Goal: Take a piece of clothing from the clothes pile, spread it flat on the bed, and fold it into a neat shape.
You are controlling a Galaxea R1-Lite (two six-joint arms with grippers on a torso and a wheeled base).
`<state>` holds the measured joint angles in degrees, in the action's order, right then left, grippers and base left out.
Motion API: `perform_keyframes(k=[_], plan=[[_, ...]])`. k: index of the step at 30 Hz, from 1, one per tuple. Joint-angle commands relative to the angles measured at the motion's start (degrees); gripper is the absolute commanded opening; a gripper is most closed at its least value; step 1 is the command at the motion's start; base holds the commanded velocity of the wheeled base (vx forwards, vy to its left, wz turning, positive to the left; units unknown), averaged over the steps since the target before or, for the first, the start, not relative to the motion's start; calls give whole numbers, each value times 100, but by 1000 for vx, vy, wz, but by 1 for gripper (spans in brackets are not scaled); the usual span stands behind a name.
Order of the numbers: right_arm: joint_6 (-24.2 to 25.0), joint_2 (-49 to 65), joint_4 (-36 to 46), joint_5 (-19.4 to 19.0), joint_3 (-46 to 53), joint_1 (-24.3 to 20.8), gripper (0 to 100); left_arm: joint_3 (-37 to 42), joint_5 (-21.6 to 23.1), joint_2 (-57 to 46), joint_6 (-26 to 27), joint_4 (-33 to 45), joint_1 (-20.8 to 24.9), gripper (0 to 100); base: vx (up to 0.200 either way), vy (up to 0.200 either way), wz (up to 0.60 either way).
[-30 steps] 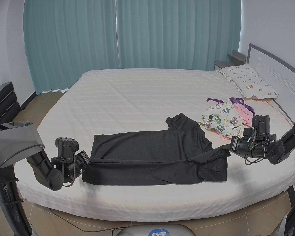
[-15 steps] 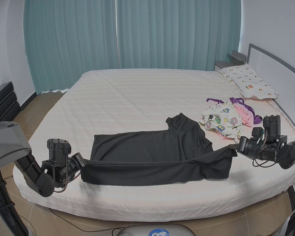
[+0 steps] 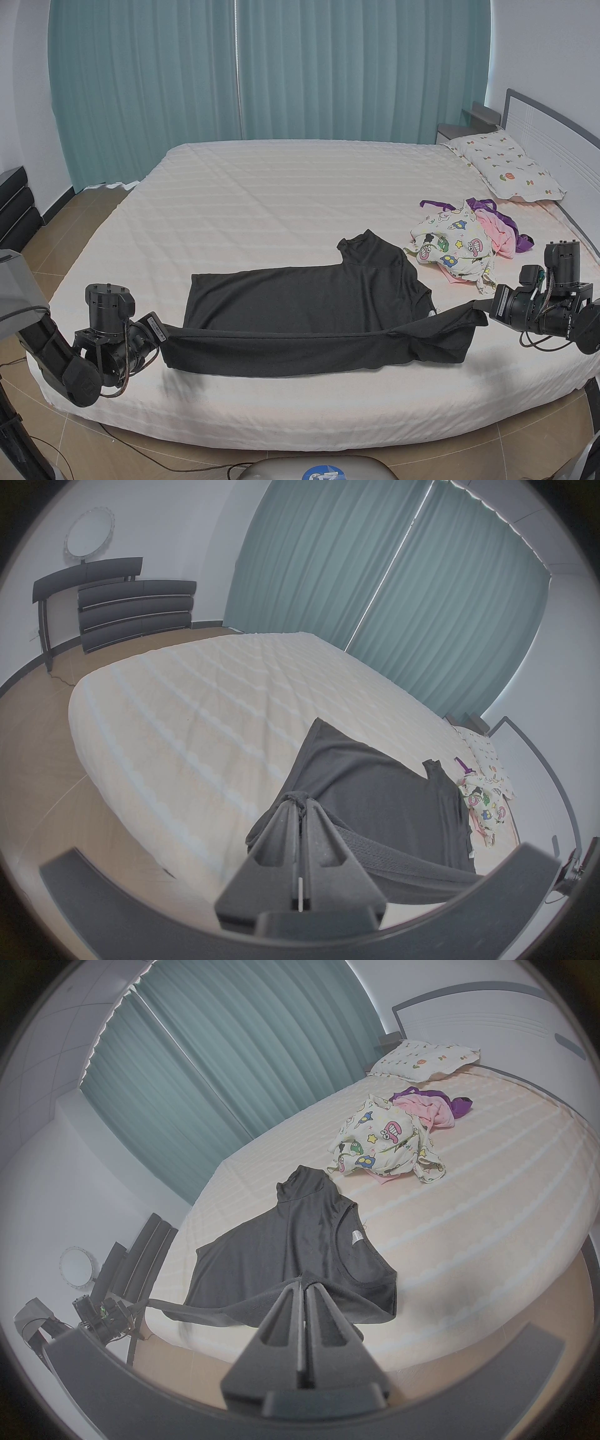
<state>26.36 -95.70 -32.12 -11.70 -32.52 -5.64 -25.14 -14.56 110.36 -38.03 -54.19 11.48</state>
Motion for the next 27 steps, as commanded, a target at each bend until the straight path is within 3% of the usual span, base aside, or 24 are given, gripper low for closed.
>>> perform_keyframes(k=[1,27], plan=[[-8,-344,-5,10,-219,-33,0,-316,14,390,-2,5,-50,0,0,0,0],[-8,-1759,22,63,-1353,-68,0,-1652,5,1857,411,13,-164,0,0,0,0]])
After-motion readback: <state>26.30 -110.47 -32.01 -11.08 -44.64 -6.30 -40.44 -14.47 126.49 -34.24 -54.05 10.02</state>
